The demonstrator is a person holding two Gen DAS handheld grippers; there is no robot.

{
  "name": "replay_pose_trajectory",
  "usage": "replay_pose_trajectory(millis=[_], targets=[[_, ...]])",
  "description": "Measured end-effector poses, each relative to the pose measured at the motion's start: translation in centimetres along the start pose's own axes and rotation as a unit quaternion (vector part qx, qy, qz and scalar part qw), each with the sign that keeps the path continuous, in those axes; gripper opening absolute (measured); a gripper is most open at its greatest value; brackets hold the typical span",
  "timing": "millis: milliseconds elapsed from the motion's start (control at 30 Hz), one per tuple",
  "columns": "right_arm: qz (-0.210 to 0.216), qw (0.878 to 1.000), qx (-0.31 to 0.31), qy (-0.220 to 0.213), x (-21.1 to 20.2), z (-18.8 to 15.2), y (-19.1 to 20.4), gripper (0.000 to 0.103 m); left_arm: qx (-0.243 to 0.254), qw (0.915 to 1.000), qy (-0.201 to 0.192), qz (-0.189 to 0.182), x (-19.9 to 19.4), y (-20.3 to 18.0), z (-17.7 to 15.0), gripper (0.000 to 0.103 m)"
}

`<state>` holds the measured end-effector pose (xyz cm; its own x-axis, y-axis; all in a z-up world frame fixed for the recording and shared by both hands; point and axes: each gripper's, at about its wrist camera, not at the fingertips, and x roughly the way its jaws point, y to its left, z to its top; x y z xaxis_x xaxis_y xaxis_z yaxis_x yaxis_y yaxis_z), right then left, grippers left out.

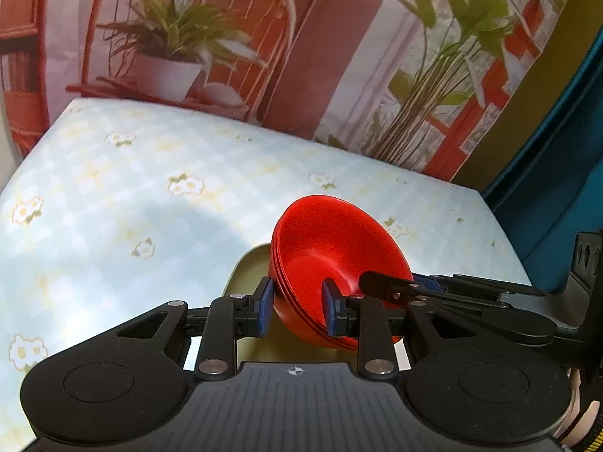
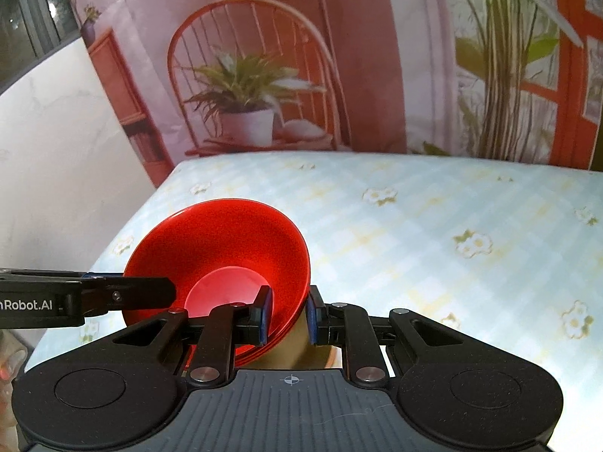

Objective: Organize plates and bowls
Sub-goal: 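Carry the red bowl stack and lower it onto the green plate stack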

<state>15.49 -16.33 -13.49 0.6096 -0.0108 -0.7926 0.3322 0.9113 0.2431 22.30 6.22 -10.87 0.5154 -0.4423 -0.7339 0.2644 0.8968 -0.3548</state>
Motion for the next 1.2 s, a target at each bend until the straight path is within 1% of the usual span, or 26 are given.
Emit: replay_pose_trajectory(millis=[333,800,933,1100,1200], targets=[[-0.012,1.0,-0.014,0.021,1.7,-0.6,0.5,0.017,-0.017,0.9995,0.025,0.002,1.9,1.1,-1.1,0.029],[-0.024,0.999,-0.021,0.028,2.7,-1.1,0.7,0.017,0.004,0.9996,0.021,0.017,2.6,0.8,-1.1,0.029],[-0.026,0.999,-0.018,0.022,2.3,-1.1,0.6,0.022,0.013,0.9993,0.02,0.028,2.4,0.6,-1.0,0.03],[-0.029,0.999,-0.015,0.015,1.7,-0.9,0.2,0.025,0.023,0.9989,0.015,0.039,1.9,0.2,-0.8,0.03],[-0.033,0.999,-0.016,0.01,1.3,-0.8,0.0,0.03,0.029,0.9986,0.01,0.043,1.5,0.0,-0.5,0.031]])
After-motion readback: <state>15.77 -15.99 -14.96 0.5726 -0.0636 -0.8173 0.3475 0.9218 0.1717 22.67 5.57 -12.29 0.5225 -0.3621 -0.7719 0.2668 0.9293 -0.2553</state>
